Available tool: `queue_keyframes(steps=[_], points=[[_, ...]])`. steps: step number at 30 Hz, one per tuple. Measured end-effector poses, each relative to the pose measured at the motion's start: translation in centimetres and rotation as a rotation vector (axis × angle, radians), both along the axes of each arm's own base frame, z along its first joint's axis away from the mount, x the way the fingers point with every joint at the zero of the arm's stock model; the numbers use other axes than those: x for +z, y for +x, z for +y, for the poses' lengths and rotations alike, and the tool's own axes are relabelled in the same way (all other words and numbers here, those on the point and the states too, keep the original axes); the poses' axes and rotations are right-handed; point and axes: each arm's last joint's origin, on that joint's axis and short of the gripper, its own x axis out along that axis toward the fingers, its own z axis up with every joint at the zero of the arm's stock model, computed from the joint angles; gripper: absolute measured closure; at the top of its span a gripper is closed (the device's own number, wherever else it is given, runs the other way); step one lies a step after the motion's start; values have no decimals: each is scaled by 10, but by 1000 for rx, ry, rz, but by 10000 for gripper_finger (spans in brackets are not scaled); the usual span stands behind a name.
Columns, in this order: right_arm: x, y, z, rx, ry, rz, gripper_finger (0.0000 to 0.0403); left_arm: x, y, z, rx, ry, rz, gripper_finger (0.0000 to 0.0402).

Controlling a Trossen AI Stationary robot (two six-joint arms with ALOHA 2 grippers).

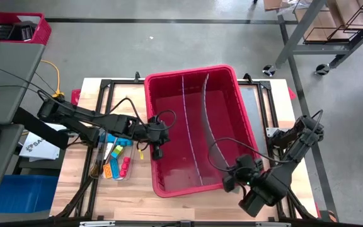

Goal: Sort Items/Unsort Items

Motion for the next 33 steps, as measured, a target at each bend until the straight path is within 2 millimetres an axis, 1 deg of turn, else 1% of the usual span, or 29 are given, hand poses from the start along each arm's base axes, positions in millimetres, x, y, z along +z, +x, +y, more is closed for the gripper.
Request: queue_keyframes(steps=[3, 6, 8, 11, 14, 17, 19, 21, 22, 24, 25, 26, 29, 31, 33], points=[[1, -2, 1, 2, 64, 63, 221, 0, 0, 0, -1, 1, 0, 401], [16, -4, -1, 65, 76, 68, 187, 0, 0, 0, -2, 1, 0, 401], [30, -7, -5, 102, 72, 69, 178, 0, 0, 0, -2, 1, 1, 402], [48, -10, -12, 142, 62, 75, 177, 0, 0, 1, -1, 2, 1, 401], [66, -12, -22, 199, 43, 31, 178, 0, 0, 2, -12, 15, 3, 401], [80, -2, -39, 238, -55, -10, 180, 1, 0, 3, -25, 37, 5, 401], [86, 12, -57, 289, -123, 31, 195, 3, -2, 4, -29, 44, 2, 402], [91, 32, -81, 355, -148, 87, 234, 8, -5, 5, -30, 45, -17, 402], [93, 43, -92, 399, -156, 93, 263, 13, -9, 6, -36, 49, -36, 401], [97, 66, -116, 478, -191, 75, 338, 27, -18, 8, -47, 65, -94, 402], [99, 76, -127, 516, -221, 54, 369, 34, -23, 9, -38, 78, -124, 401], [102, 85, -140, 545, -252, 37, 384, 41, -29, 11, -23, 95, -149, 402], [108, 102, -180, 589, -314, 12, 389, 60, -46, 16, 35, 165, -225, 401], [106, 109, -212, 623, -297, 33, 399, 71, -59, 20, 77, 203, -269, 401], [101, 114, -243, 623, -244, 51, 399, 80, -71, 23, 123, 221, -312, 401]])
